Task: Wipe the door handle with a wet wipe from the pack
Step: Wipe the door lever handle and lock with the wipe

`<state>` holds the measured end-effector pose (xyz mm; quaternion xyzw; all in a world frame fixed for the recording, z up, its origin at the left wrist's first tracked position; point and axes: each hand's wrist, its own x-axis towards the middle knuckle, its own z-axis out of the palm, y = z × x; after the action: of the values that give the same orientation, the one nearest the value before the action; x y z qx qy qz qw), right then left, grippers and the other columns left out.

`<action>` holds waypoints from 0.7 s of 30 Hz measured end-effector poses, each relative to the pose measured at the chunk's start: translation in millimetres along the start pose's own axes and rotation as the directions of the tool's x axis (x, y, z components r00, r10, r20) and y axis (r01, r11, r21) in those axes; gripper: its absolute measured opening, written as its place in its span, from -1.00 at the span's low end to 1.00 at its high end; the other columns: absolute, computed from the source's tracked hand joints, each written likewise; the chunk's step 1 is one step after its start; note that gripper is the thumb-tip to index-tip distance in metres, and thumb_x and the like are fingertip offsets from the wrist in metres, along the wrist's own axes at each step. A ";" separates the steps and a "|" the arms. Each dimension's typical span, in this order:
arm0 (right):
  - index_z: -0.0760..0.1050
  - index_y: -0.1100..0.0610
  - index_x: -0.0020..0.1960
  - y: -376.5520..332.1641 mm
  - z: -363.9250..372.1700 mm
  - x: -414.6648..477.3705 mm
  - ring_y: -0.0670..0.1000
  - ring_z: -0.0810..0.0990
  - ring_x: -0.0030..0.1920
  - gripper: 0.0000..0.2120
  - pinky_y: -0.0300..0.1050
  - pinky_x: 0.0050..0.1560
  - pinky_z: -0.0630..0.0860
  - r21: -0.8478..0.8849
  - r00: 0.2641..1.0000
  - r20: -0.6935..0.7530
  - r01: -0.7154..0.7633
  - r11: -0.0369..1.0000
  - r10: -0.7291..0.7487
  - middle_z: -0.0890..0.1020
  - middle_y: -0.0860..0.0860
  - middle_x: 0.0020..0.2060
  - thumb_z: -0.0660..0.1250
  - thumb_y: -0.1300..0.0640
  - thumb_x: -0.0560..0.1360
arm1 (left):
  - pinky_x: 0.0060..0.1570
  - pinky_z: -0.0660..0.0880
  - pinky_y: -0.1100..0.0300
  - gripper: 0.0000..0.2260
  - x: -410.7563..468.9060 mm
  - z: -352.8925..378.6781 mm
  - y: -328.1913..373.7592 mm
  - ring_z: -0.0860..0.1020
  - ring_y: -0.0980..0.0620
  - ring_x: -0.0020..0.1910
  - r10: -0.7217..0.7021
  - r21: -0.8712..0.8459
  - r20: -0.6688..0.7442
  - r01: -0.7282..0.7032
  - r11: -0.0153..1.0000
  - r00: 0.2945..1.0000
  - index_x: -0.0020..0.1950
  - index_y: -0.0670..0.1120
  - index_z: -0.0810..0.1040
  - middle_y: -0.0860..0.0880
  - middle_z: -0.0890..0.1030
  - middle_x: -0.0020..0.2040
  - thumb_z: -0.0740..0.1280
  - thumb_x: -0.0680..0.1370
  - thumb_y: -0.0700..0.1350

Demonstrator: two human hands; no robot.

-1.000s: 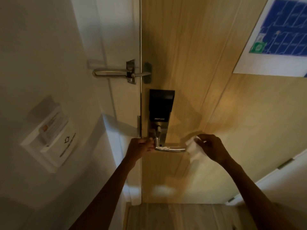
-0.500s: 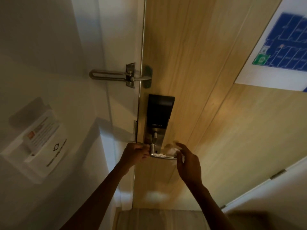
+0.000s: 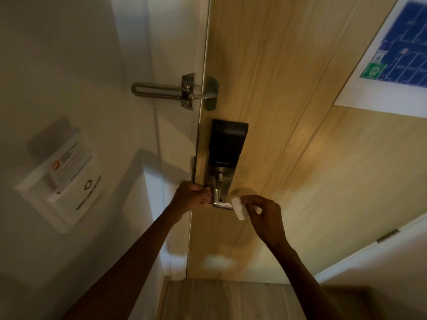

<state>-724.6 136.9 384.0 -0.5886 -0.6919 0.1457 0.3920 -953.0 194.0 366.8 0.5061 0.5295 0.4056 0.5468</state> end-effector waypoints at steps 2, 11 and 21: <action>0.65 0.10 0.08 1.9 -1.2 3.4 -0.10 0.63 -0.01 -0.83 -0.51 -0.06 0.38 -0.018 0.999 0.033 0.003 1.000 -0.002 0.69 -0.03 0.01 0.38 0.18 0.50 | 0.03 0.63 -0.05 -0.89 0.1 1.4 0.3 0.71 -0.14 -0.10 0.006 0.020 -0.008 -0.006 1.000 1.000 -0.07 -0.19 0.66 -0.25 0.71 -0.09 0.38 0.54 -0.17; 0.59 0.03 0.21 10.0 4.4 7.6 -0.01 0.64 -0.07 -0.70 -0.13 -0.08 0.51 -0.205 0.960 0.255 0.169 0.964 -0.114 0.70 0.02 -0.01 0.26 -0.05 0.57 | -0.08 0.65 0.08 -0.89 -3.2 5.0 5.8 0.71 -0.10 -0.13 -0.012 0.056 -0.068 0.016 0.998 0.998 -0.06 -0.18 0.69 -0.19 0.72 -0.12 0.48 0.44 -0.23; 0.64 0.01 0.12 38.5 -44.2 19.7 -0.09 0.66 -0.10 -0.81 -0.37 -0.09 0.46 -0.247 0.943 0.313 0.196 0.949 -0.113 0.71 -0.03 -0.06 0.34 0.13 0.54 | -0.23 0.62 0.22 -0.87 -1.9 5.9 7.7 0.69 -0.07 -0.17 0.001 0.107 -0.059 0.006 0.994 0.998 -0.05 -0.22 0.68 -0.16 0.70 -0.17 0.49 0.41 -0.28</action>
<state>-666.0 153.9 394.5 -0.5521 -0.8004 0.1030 0.2093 -946.7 192.6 374.2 0.5218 0.5671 0.3907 0.5034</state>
